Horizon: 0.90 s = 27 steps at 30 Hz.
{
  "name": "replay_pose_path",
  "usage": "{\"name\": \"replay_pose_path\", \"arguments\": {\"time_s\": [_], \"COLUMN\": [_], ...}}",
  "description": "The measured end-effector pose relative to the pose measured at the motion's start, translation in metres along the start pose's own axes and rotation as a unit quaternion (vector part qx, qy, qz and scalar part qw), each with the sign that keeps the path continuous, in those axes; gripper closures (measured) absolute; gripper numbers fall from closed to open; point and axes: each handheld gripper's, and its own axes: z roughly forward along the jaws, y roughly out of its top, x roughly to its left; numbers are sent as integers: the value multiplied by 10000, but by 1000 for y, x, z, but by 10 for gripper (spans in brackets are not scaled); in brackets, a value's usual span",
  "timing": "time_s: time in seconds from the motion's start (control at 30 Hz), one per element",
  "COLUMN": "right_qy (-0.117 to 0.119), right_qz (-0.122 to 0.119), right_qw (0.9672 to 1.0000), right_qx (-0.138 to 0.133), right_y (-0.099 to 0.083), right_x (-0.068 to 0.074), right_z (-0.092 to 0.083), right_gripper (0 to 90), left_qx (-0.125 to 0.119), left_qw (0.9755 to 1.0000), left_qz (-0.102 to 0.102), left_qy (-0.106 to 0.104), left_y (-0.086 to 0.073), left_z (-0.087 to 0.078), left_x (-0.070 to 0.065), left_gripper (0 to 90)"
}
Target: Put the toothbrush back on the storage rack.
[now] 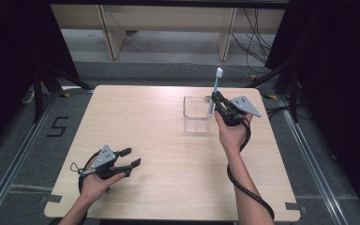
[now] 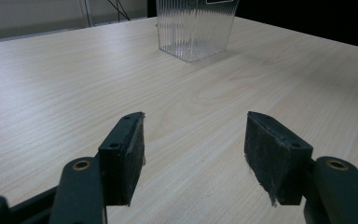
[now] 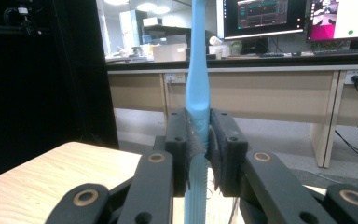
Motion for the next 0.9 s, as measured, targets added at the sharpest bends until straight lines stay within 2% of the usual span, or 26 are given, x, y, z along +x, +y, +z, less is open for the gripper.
{"name": "replay_pose_path", "arguments": {"time_s": [0.27, 0.63, 0.67, 0.77, 0.8, 0.83, 0.9], "right_qy": [-112, -94, -107, -64, -77, -71, -174], "right_qz": [27, 69, 0, 63, -17, 43, -68], "right_qw": [9999, 9998, 9999, 9999, 9999, 9999, 9997], "right_qx": [29, 161, 110, 116, 113, 141, 145], "right_y": [-2, -9, -10, -11, -12, -12, -13], "right_x": [-1, -3, -4, -3, -4, -3, -4], "right_z": [1, 1, 3, 2, 2, 2, 2], "right_gripper": [789, 789, 789, 788, 789, 789, 789], "left_qx": [65, 69, 73, 74, 75, 73, 74], "left_qw": [10000, 10000, 10000, 10000, 10000, 10000, 10000], "left_qz": [32, 25, 29, 27, 26, 28, 25], "left_qy": [28, 19, 22, 28, 29, 30, 28], "left_y": [0, 0, 0, 0, 0, 0, 0], "left_z": [0, 0, 0, 0, 0, 0, 0], "left_x": [-1, -1, -1, 0, 0, 0, 0], "left_gripper": [377, 377, 377, 377, 377, 377, 377]}}
